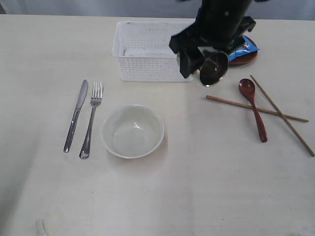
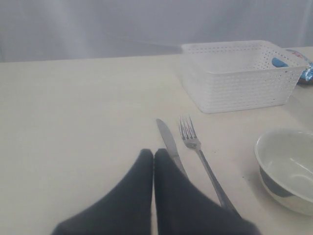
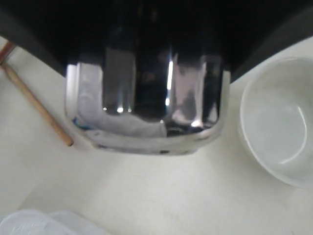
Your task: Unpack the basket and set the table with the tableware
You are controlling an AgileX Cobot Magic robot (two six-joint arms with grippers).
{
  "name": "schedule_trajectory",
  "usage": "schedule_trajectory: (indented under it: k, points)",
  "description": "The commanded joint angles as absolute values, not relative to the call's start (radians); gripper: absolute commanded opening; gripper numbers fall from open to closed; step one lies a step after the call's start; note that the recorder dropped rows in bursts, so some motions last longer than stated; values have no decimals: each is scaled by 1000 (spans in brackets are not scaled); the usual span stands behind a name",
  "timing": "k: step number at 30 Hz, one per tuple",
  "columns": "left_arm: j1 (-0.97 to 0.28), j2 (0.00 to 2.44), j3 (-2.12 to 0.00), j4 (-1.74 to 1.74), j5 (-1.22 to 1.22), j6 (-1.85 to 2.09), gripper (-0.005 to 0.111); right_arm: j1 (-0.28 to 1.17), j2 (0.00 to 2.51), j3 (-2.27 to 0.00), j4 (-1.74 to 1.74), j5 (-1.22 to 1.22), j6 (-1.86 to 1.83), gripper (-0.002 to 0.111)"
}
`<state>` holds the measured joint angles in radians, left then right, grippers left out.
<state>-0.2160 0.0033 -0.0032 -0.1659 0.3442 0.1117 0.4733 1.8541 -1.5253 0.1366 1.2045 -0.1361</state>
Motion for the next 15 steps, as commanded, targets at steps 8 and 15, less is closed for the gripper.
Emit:
schedule_trajectory:
  k: [8,15]
  points:
    - [-222,0,0,-163,342,112,0,469,1866,-1191,136,602,-173,0]
    - [-222,0,0,-163,342,112,0,480,1940,-1185,145,583,-173,0]
